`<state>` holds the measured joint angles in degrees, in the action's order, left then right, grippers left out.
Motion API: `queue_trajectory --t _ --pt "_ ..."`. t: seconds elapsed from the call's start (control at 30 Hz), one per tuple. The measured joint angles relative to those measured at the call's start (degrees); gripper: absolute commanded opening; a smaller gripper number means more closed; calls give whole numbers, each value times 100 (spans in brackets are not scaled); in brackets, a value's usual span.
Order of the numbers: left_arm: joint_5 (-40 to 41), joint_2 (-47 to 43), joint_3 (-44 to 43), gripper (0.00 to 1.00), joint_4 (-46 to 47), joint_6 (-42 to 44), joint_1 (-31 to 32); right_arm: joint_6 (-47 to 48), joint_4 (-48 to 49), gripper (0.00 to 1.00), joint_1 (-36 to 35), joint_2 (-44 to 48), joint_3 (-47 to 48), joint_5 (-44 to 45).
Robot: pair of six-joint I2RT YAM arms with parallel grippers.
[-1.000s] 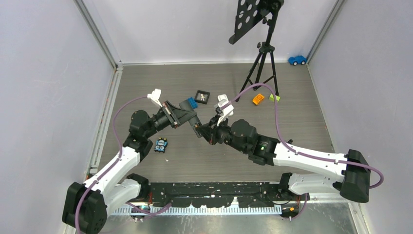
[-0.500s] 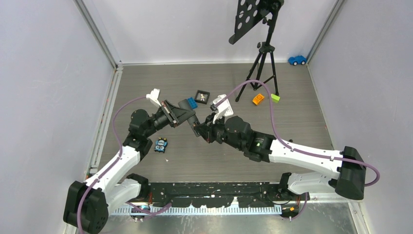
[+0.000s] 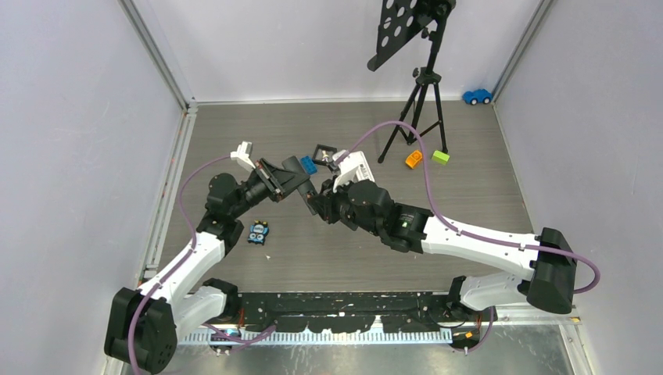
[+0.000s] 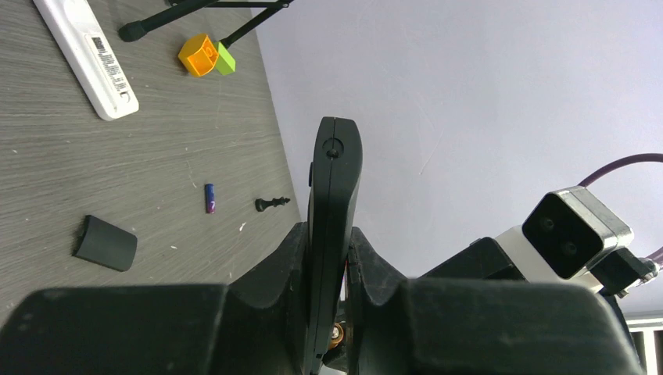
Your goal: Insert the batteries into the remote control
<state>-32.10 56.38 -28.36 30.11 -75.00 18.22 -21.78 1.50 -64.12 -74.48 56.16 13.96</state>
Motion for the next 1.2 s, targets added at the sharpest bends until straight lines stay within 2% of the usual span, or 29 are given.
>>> queue_trajectory --t 0.27,0.77,1.07,1.2 --pt "37 0 118 0 293 -302 -28 114 -46 18 -17 68 157 52" --pt "118 -157 367 0 514 -540 -61 199 -339 41 -33 -85 448 4" --pt "125 -219 367 0 520 -535 -61 243 -391 45 26 -50 533 -271" --pt "125 -219 369 0 522 -535 -61 247 -387 56 46 -26 533 -365"
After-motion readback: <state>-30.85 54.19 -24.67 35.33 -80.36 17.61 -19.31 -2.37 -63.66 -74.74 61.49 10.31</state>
